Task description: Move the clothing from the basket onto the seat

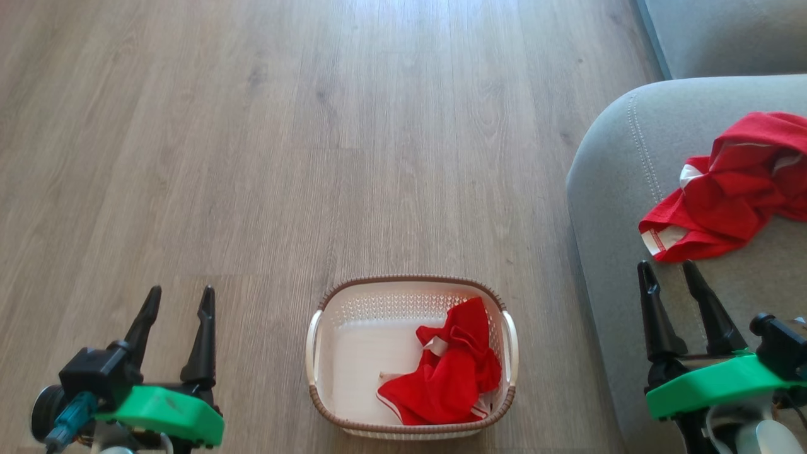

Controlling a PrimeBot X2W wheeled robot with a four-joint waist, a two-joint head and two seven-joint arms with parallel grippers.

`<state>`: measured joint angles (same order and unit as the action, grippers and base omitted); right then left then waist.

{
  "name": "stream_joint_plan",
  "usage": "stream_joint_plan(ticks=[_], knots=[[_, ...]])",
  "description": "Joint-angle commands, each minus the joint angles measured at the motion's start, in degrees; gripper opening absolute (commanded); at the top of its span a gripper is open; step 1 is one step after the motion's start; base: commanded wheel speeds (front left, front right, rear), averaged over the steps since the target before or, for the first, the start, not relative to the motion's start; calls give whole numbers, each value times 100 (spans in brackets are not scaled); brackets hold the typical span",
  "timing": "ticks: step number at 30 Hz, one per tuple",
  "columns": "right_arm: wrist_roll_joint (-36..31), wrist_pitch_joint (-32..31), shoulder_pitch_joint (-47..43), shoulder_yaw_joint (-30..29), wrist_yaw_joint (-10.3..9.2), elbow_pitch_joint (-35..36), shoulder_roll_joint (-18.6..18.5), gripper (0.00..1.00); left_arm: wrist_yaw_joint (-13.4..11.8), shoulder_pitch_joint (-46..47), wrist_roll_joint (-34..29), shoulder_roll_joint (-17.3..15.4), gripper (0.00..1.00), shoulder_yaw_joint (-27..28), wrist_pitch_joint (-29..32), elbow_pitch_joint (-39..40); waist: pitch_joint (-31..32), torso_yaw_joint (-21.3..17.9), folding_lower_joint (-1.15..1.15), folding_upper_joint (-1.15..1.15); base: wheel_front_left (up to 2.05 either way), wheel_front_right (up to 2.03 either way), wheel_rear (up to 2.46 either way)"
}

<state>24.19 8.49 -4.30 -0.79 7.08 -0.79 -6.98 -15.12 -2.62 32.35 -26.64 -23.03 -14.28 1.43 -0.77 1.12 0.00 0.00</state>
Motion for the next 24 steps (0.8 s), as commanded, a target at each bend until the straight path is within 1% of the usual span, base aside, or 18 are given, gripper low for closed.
stream_joint_plan(ticks=[1, 9, 15, 24], knots=[[-21, 26, 221, 128, 41, 189, -76, 100, 22, 320, -88, -114, 100, 320, -72, 123, -15, -3, 0, 0, 0, 0, 0], [-30, 30, 243, 110, 41, 205, -56, 100, 81, 370, -129, -129, 100, 396, -72, 132, -98, -22, 0, 0, 0, 0, 0], [-30, 38, 304, 141, 41, 216, -46, 100, 177, 460, -179, -127, 100, 415, -72, 123, -200, -67, 0, 0, 0, 0, 0], [-29, 84, 506, 194, 41, 199, -58, 100, 406, 735, -308, -2, 100, 399, -72, 62, -482, -179, 0, 0, 0, 0, 0]])
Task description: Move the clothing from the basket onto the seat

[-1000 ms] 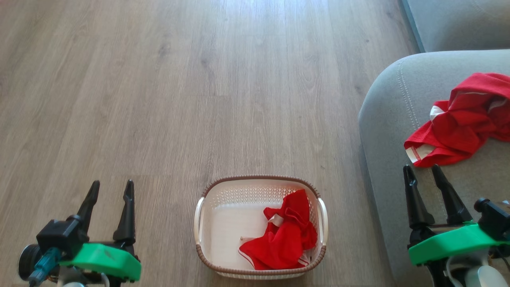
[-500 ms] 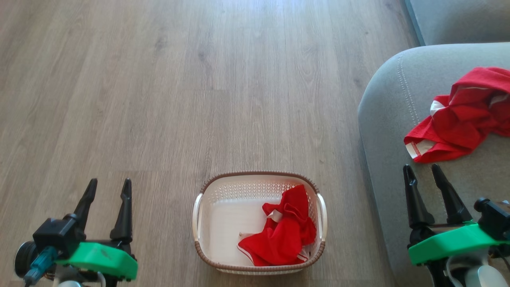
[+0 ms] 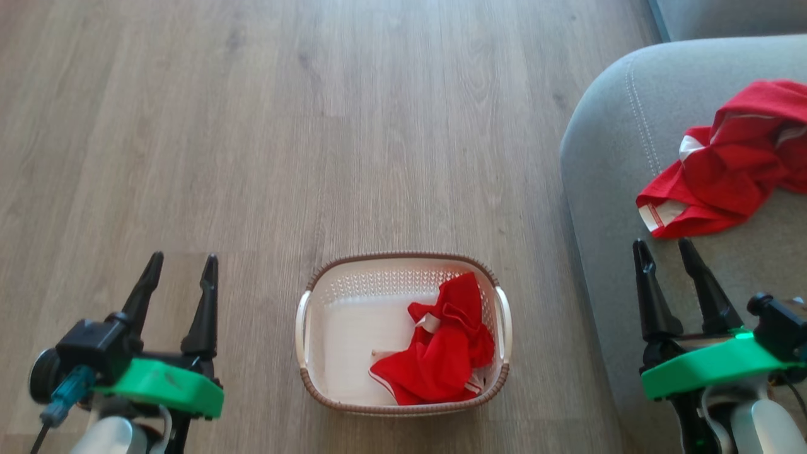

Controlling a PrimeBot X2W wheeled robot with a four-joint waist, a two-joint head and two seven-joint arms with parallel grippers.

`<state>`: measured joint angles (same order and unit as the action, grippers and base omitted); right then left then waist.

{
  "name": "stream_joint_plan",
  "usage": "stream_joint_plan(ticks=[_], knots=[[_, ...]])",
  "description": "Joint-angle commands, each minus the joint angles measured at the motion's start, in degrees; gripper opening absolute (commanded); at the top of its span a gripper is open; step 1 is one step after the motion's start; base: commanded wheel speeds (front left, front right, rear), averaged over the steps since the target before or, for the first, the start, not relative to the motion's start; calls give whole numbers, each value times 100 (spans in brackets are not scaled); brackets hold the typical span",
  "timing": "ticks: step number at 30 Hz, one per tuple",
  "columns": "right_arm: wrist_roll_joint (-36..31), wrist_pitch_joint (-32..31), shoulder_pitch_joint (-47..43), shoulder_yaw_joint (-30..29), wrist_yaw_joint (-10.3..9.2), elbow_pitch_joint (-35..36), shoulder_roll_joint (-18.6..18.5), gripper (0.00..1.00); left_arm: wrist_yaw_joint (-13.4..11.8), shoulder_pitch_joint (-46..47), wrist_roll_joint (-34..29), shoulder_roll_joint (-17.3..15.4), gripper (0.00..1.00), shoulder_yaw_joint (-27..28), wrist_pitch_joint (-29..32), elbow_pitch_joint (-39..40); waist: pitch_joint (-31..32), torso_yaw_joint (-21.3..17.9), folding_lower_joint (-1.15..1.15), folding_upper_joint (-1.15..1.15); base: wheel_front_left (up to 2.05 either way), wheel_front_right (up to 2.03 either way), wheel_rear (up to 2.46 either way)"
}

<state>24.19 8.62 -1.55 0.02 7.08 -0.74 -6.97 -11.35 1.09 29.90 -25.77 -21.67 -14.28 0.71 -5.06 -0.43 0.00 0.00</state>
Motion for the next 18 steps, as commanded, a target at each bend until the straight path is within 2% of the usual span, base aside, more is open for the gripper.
stream_joint_plan(ticks=[1, 18], knots=[[-32, 77, 252, 120, 41, 196, -59, 100, 62, 413, -78, -76, 100, 254, -72, 119, -91, -35, 0, 0, 0, 0, 0], [-74, 228, 669, 247, 41, 223, 2, 100, 529, 1149, -323, 24, 100, 44, -72, -279, -908, -512, 0, 0, 0, 0, 0]])
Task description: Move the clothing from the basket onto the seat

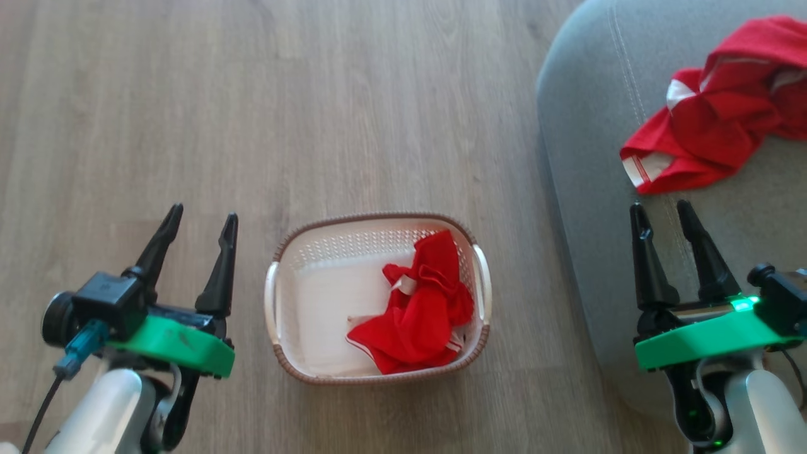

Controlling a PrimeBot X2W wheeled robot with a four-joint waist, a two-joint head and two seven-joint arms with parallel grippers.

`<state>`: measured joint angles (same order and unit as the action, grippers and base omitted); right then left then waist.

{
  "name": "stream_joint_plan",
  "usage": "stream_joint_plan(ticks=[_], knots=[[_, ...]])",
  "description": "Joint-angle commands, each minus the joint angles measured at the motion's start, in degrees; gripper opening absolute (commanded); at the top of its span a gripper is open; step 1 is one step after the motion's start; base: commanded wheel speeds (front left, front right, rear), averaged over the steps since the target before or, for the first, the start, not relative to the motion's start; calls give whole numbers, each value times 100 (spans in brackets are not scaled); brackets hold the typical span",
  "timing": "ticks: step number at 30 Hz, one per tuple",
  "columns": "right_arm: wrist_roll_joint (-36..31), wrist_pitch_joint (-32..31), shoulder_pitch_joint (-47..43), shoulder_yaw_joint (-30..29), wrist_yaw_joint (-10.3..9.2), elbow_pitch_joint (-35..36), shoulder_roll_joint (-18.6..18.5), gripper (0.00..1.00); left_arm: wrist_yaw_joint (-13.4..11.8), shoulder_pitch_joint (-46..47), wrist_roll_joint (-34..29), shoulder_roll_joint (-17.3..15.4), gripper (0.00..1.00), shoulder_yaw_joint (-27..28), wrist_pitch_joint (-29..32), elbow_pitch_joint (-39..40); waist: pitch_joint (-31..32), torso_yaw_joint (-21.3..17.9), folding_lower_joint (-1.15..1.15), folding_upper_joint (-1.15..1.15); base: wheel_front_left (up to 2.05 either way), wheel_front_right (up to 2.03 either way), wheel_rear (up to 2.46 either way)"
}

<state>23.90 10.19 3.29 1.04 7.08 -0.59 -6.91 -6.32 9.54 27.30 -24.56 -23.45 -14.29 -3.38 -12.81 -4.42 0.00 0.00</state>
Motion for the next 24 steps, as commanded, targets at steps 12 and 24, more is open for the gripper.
stream_joint_plan(ticks=[12, 24], knots=[[25, 202, 494, 148, 41, 330, 108, 100, 378, 906, -169, 6, 100, -82, -37, -340, -880, -511, 0, 0, 0, 0, 0], [64, 365, 854, 293, 41, 391, 228, 100, 853, 1709, -380, 124, 100, -572, 185, -1183, -1631, -846, 0, 0, 0, 0, 0]])
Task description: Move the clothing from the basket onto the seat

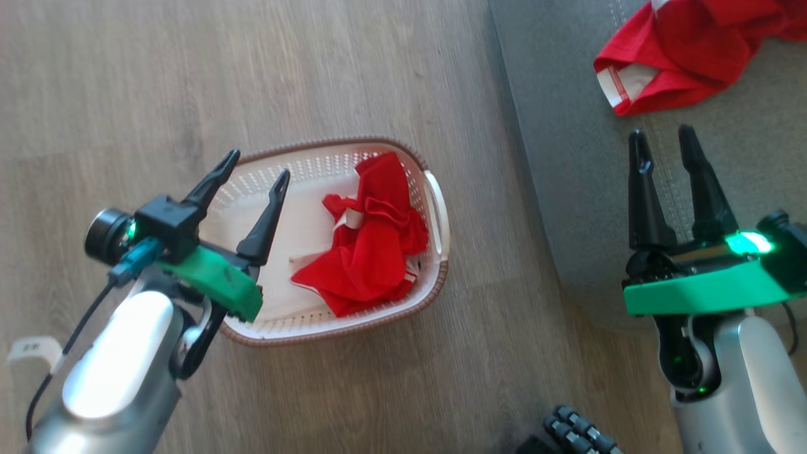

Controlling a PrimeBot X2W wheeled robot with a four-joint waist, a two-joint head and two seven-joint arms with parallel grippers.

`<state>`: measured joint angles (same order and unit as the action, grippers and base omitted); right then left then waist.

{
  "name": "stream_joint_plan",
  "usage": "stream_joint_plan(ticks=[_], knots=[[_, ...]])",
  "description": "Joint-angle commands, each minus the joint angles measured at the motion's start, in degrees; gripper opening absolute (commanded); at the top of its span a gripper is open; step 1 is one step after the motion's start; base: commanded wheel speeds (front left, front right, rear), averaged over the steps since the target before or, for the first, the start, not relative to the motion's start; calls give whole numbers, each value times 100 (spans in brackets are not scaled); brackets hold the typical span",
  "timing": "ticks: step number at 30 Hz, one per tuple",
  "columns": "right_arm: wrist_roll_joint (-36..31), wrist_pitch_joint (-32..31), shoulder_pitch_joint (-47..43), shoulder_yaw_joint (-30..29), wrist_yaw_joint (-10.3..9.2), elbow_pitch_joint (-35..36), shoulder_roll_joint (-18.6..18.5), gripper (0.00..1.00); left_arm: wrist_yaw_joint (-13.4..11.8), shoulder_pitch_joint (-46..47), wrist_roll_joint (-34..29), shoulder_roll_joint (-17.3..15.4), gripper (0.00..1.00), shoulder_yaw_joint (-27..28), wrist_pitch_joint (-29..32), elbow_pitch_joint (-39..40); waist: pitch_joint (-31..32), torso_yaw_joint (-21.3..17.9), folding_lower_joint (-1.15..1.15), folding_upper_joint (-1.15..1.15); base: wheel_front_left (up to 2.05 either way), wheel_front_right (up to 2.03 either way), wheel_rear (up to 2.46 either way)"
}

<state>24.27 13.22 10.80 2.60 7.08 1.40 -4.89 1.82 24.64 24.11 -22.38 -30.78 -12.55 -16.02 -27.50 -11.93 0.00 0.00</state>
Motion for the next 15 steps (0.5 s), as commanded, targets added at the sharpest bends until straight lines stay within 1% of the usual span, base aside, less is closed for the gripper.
stream_joint_plan(ticks=[1, 8, 15], knots=[[29, 75, 136, 145, 41, 190, 34, 100, 79, 272, -66, -72, 100, 126, 26, -4, -221, -115, 0, 0, 0, 0, 0], [7, 136, 314, 245, 41, 163, 72, 100, 333, 687, -129, 165, 100, -256, 111, -709, -593, -222, 0, 0, 0, 0, 0], [-12, 165, 457, 304, 41, 144, 110, 100, 507, 1106, 66, 472, 100, -576, 165, -1578, -911, -301, 0, 0, 0, 0, 0]])
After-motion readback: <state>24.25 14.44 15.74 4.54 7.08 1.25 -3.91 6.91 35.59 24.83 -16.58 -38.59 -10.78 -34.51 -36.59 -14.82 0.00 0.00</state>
